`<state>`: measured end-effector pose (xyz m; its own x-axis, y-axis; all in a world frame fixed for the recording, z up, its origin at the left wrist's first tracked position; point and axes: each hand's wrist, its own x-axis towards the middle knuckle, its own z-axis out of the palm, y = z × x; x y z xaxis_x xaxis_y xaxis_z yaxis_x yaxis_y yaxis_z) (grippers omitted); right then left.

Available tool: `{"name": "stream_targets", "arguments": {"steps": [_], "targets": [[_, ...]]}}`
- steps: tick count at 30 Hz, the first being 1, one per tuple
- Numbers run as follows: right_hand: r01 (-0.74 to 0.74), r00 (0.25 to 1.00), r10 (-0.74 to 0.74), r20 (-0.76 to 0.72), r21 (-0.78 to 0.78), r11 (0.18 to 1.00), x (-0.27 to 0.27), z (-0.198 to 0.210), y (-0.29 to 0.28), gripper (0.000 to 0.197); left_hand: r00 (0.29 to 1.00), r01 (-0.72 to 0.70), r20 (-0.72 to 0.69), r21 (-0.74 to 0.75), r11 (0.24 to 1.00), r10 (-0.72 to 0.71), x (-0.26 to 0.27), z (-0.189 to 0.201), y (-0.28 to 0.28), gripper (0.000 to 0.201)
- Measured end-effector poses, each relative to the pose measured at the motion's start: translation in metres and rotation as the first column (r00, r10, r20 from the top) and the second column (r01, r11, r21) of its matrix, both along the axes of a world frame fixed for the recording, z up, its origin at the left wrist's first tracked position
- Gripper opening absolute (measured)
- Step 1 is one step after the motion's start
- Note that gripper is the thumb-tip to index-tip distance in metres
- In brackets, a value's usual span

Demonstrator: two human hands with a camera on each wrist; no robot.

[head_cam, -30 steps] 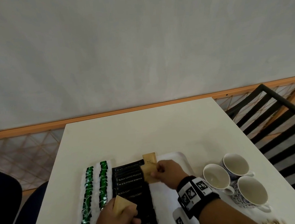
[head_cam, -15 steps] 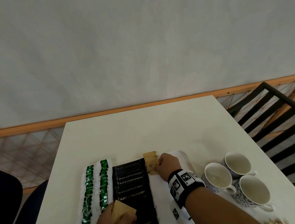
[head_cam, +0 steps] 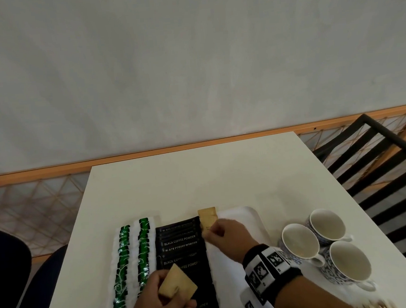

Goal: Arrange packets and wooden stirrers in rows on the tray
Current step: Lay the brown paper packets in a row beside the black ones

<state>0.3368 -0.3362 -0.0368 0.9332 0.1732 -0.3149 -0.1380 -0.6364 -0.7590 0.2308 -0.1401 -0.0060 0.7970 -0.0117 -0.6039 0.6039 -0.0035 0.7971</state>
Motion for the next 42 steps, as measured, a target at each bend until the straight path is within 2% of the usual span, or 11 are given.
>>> {"name": "stream_targets", "arguments": {"steps": [3, 6, 10, 13, 15, 18, 23, 30, 33, 36, 42], "targets": [[-0.260, 0.927, 0.310, -0.211, 0.236, 0.936, -0.026, 0.017, 0.004, 0.023, 0.998, -0.012, 0.065, 0.076, 0.997, 0.007, -0.002, 0.002, -0.011, 0.034], [-0.336, 0.902, 0.383, -0.197, 0.237, 0.912, -0.042, 0.018, 0.007, 0.012, 0.995, 0.033, 0.090, 0.115, 0.993, -0.044, -0.001, 0.004, -0.021, 0.035], [-0.257, 0.947, 0.287, -0.147, 0.193, 0.947, -0.035, 0.006, 0.003, 0.015, 0.996, 0.023, 0.081, 0.112, 0.993, -0.032, -0.004, -0.002, -0.021, 0.040], [-0.054, 0.999, 0.054, 0.000, -0.016, 0.998, -0.015, -0.006, -0.008, 0.025, 0.997, 0.001, 0.077, 0.096, 0.995, -0.009, -0.008, -0.002, -0.016, 0.041], [0.083, 0.996, -0.078, 0.049, -0.122, 0.989, -0.003, -0.010, -0.015, 0.035, 0.997, -0.012, 0.078, 0.092, 0.996, 0.004, -0.010, -0.001, -0.013, 0.040], [0.099, 0.995, -0.088, 0.057, -0.235, 0.967, 0.009, -0.020, -0.016, 0.042, 0.998, -0.018, 0.067, 0.075, 0.997, 0.013, -0.011, 0.000, -0.012, 0.038], [0.093, 0.996, -0.088, 0.030, -0.260, 0.961, 0.015, -0.031, -0.005, 0.032, 0.997, -0.041, 0.066, 0.058, 0.997, 0.037, -0.011, -0.001, -0.012, 0.036], [0.095, 0.995, -0.097, 0.006, -0.296, 0.950, 0.014, -0.021, 0.000, 0.036, 0.999, -0.026, 0.046, 0.064, 0.998, 0.023, -0.012, -0.004, -0.007, 0.038], [0.183, 0.980, -0.195, -0.033, -0.221, 0.958, 0.013, -0.021, 0.001, 0.021, 0.999, -0.019, 0.027, 0.055, 0.998, 0.018, -0.012, -0.005, -0.006, 0.039], [0.224, 0.969, -0.239, -0.056, -0.202, 0.954, 0.012, -0.022, 0.002, 0.033, 1.000, -0.029, 0.009, 0.045, 0.999, 0.029, -0.012, -0.006, -0.005, 0.038], [0.247, 0.961, -0.264, -0.081, -0.176, 0.953, 0.011, -0.024, 0.006, 0.036, 0.999, -0.031, -0.008, 0.064, 0.997, 0.031, -0.012, -0.003, -0.003, 0.038]]}}
